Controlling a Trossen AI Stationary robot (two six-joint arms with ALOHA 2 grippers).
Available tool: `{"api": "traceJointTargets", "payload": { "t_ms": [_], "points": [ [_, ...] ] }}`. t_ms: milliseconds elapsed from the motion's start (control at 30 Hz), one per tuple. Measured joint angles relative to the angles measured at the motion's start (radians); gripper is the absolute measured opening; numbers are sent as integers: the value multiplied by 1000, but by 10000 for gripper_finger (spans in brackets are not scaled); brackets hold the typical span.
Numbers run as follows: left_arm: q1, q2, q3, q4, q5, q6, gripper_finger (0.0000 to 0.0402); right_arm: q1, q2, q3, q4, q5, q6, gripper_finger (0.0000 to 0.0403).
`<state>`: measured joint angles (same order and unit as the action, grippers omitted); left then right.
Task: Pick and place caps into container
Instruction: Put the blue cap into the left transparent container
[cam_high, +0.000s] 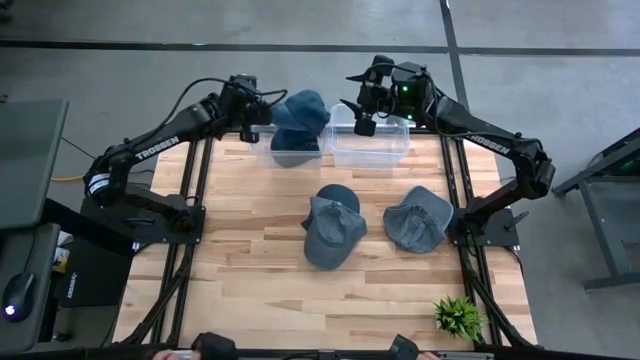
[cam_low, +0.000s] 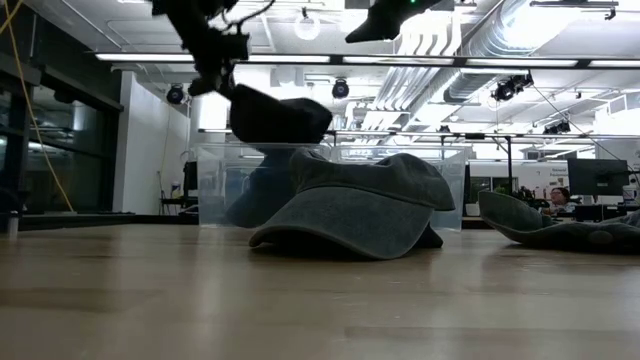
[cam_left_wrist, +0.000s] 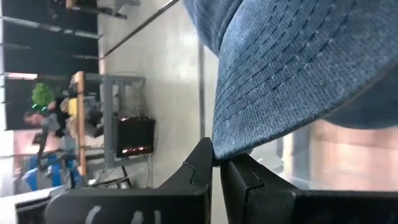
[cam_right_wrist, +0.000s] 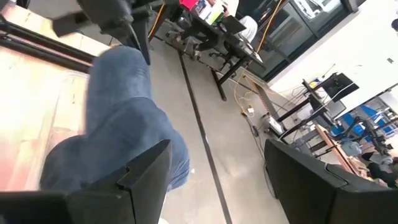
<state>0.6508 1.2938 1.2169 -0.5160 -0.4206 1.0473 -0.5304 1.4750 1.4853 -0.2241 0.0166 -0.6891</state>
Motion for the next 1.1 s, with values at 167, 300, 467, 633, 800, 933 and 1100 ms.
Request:
{"api": "traceJointTargets", "payload": {
  "t_ms": [167,300,467,633,800,933,1100],
  "points": [
    [13,0,-137,168,21,26,5,0,0,0,-29,-1,-7,252],
    [31,0,-189,187,68,49,5,0,0,0,-31,-25,-17,252],
    [30,0,-212,209,80,54,5,0,1,0,-31,-141,17,252],
    [45,0,-212,207,74,56,15,2,31,0,-24,-320,65,252],
    [49,0,-212,207,72,56,18,19,86,0,-1,-351,94,251],
    [49,0,-212,207,75,56,20,31,155,0,44,-311,134,233],
    [49,1,-212,206,74,50,21,41,245,0,114,-257,185,159]
  ]
}}
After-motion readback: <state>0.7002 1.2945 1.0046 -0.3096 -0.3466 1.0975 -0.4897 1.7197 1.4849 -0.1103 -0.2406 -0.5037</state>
